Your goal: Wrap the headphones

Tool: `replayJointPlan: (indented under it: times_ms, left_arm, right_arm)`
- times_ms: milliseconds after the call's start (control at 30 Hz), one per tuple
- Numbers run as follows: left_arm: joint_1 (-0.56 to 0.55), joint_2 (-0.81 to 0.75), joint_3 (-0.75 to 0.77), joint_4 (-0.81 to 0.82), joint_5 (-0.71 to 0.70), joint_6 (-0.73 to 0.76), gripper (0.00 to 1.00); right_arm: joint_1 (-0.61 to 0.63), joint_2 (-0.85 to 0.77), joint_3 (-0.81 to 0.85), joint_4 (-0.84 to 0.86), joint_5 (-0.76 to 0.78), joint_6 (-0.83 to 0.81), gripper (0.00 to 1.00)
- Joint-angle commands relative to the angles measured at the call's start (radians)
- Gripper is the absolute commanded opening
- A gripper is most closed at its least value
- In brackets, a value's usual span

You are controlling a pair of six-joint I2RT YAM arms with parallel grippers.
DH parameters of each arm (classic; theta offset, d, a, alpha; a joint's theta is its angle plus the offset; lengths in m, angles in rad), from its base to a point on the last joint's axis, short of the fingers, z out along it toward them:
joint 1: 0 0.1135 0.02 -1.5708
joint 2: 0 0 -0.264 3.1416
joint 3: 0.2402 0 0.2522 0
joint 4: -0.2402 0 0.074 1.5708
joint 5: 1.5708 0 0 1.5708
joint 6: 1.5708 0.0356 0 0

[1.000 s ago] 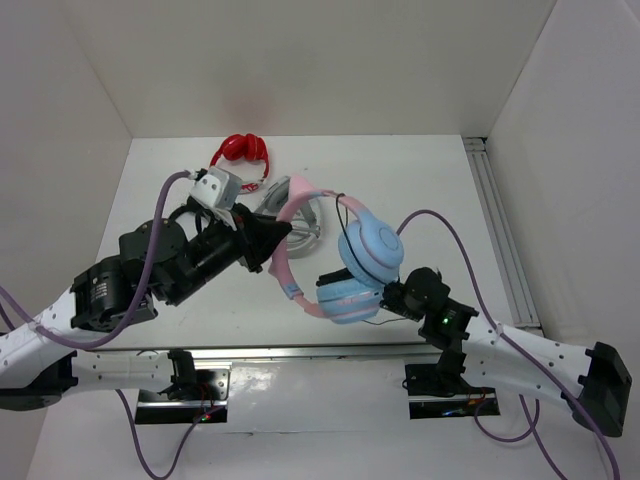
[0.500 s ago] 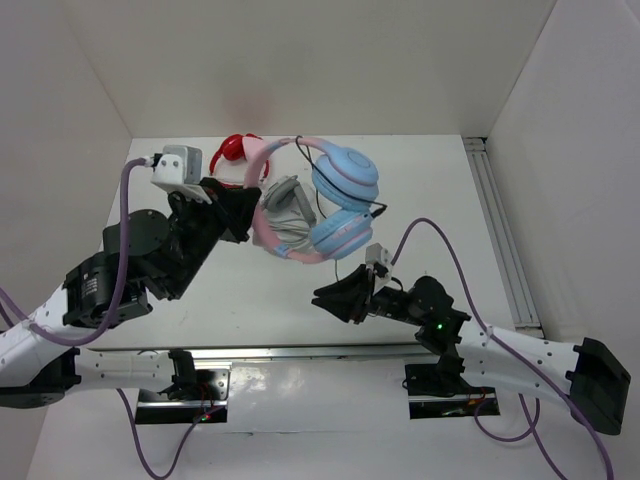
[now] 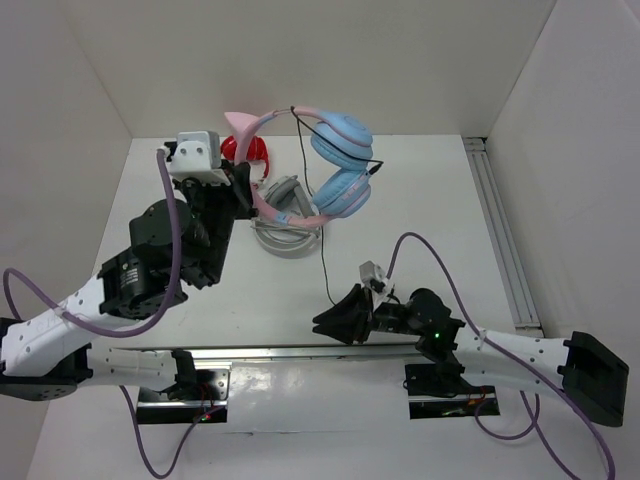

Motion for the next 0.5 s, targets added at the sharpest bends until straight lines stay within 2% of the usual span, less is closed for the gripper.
replayJointPlan:
  times_ms: [0,67,300,367,400,433,467]
  left_arm:
    - [-0.003,-0.014,-0.016,0.265,-0.088,0.1,0.0]
    - [-0.003,-0.014,-0.016,0.298,-0.097,0.125,0.0]
    - [0.042,0.006,-0.016,0.351,-0.119,0.188,0.0]
    - [0.075,0.015,-0.006,0.313,-0.119,0.171,0.0]
    - [0.089,0.016,0.003,0.289,-0.106,0.153,0.0]
    - [0.103,0.016,0.004,0.266,-0.097,0.124,0.0]
    - [0.133,0.025,0.004,0.226,-0.088,0.107,0.0]
  right_arm:
    - [0.081,0.009,-0.001,0.109,-0.013,0.013,0.33]
    - [0.144,0.032,0.011,0.099,0.001,-0.01,0.33]
    - [0.317,0.052,0.058,-0.006,0.197,-0.102,0.33]
    - [0.368,0.052,0.058,-0.026,0.26,-0.116,0.26]
    - [0.382,0.043,0.058,-0.026,0.278,-0.116,0.18]
    - [0.409,0.043,0.058,-0.042,0.329,-0.125,0.03]
    - [0.437,0.031,0.067,-0.061,0.354,-0.125,0.01]
